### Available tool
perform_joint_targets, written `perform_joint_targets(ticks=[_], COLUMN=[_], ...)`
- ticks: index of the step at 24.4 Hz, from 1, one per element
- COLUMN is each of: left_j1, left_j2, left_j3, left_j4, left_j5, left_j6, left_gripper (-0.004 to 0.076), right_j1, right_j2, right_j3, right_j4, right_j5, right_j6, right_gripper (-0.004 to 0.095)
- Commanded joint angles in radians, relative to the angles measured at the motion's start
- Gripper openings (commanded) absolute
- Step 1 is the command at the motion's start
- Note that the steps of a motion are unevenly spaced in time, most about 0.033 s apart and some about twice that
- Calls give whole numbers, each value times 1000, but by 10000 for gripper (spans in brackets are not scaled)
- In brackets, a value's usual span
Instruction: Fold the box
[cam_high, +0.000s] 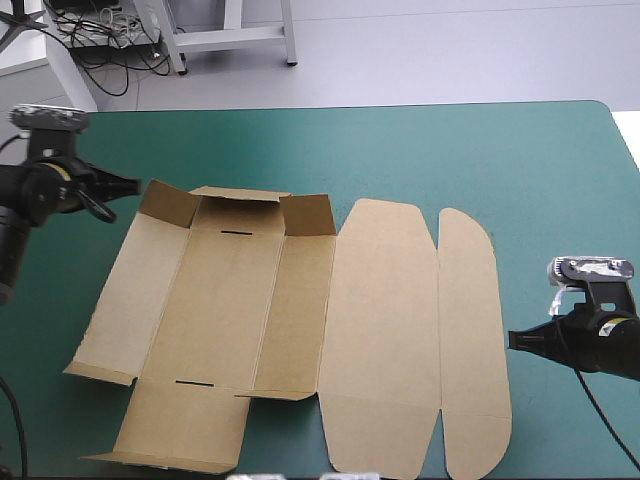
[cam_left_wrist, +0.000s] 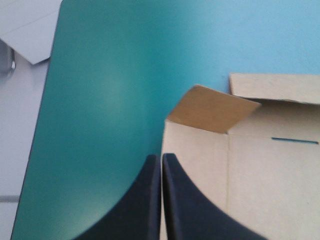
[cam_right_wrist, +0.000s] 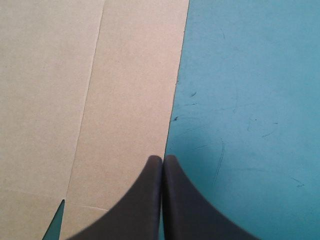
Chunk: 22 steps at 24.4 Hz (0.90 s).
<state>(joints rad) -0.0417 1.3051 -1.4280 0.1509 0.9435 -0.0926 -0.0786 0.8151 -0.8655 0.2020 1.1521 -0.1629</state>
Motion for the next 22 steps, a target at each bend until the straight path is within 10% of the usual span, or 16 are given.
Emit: perform_joint_targets(ticks=[1,12,22], left_j1=[219,738,757], left_j2=[0,112,123], left_j3=[-101,-110,-110], left_j4=[-186,-570,-559], left_j5=[17,300,303], left_j6=[117,318,483], left_gripper=[-10,-10,-8], right_j1=[-4,-4,-4], right_j2=[-3,-3,-3], right_j3=[-23,-23,-23], right_j4=[11,9,13], right_j5=[-42,-64,-93], right_j6=[-21,-63,-63], right_gripper=[-20,-20,-20])
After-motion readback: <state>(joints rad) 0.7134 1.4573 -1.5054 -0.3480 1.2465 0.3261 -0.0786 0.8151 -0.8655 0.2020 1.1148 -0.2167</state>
